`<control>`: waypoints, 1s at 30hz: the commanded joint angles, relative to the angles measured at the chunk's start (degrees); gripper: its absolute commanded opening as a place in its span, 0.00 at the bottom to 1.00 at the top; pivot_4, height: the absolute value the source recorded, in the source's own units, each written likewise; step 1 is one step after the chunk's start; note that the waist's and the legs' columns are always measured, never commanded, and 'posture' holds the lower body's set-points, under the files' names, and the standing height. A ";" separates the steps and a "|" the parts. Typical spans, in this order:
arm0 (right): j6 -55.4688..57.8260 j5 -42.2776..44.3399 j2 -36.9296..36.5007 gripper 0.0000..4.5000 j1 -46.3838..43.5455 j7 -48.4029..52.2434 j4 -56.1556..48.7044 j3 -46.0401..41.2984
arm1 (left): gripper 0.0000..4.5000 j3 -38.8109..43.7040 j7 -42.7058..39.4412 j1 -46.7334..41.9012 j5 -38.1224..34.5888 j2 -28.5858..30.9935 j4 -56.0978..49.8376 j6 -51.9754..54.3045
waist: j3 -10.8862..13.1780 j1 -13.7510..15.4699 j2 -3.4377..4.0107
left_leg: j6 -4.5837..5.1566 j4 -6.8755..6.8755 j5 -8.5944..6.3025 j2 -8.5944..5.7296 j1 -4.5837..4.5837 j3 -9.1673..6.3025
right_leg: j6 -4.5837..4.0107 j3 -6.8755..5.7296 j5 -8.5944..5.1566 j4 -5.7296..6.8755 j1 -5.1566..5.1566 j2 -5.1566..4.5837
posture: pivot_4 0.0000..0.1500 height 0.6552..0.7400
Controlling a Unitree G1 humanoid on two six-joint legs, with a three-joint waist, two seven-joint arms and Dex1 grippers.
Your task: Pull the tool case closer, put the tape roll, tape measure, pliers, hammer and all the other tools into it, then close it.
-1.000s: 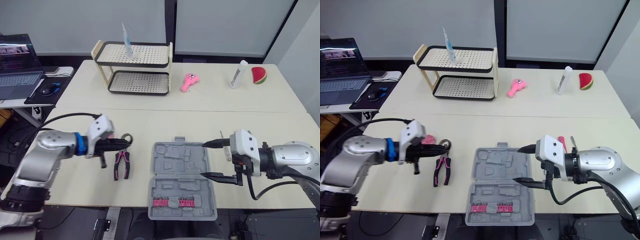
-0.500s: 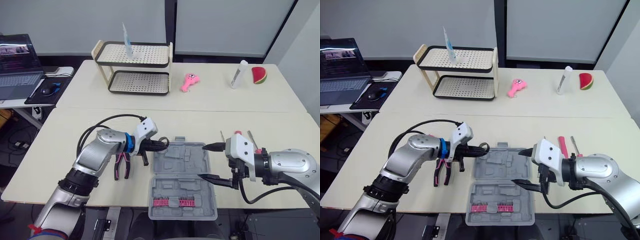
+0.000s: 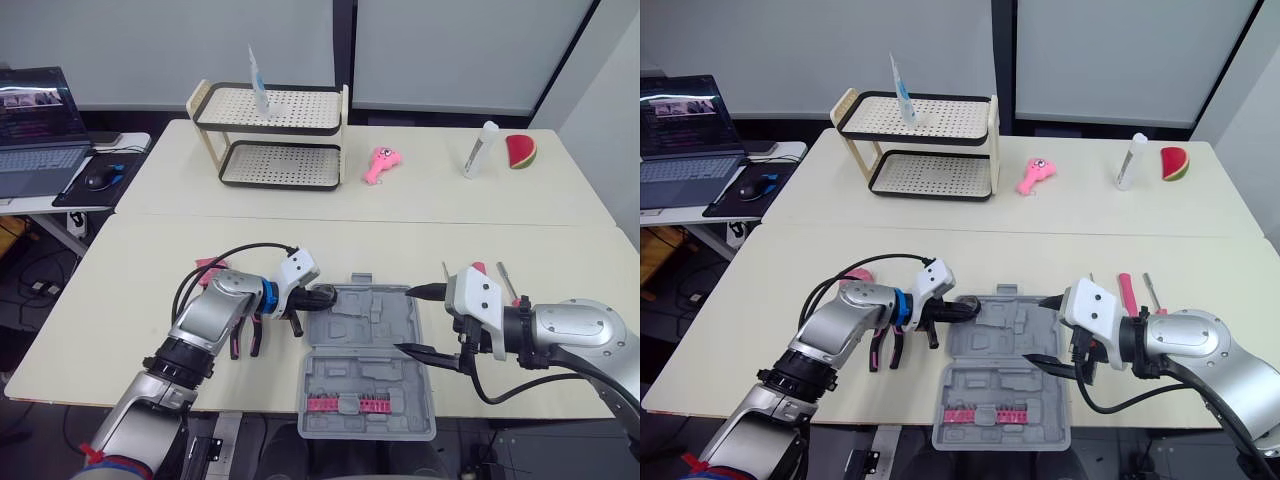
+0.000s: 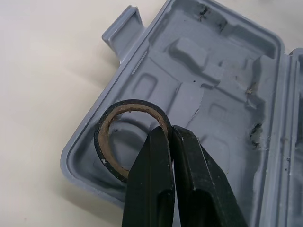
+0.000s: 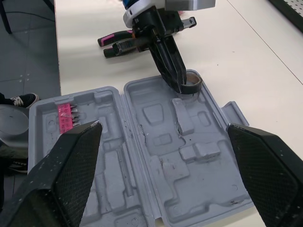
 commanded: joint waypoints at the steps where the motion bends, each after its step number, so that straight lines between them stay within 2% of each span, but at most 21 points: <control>1: -0.42 -0.31 -0.54 1.00 -0.05 0.17 -1.39 -0.72 | 0.01 -0.20 -0.20 -0.72 0.56 -0.56 -0.13 -0.60 | 0.00 0.00 0.00 | 0.00 0.00 0.00 0.00 0.00 0.00 | 0.00 0.00 0.00 0.00 0.00 0.00 | 1.00 0.87; 21: 0.10 -0.30 -0.65 1.00 -0.03 0.22 -1.70 -0.91 | 0.01 1.10 1.87 -1.23 2.03 -2.30 1.12 -0.46 | 0.00 0.07 0.00 | 0.00 0.03 0.00 -0.01 0.00 -0.02 | 0.00 0.00 0.00 0.02 0.02 0.00 | 1.00 0.87; 24: 0.18 -0.21 -0.75 1.00 0.03 0.31 -1.71 -1.05 | 0.16 1.15 2.27 -1.39 2.13 -2.13 0.14 0.22 | 0.00 0.06 0.00 | 0.00 0.03 0.00 -0.01 0.00 -0.02 | 0.00 0.00 0.00 0.01 0.03 0.00 | 1.00 0.87; 30: 0.67 0.05 -0.91 1.00 0.42 0.17 -2.23 -1.49 | 0.57 3.45 3.97 -1.26 -0.10 -1.66 -6.93 4.68 | 0.00 0.06 -0.01 | 0.00 0.03 0.00 0.00 -0.02 -0.05 | 0.00 0.01 0.00 0.01 0.03 0.00 | 1.00 0.87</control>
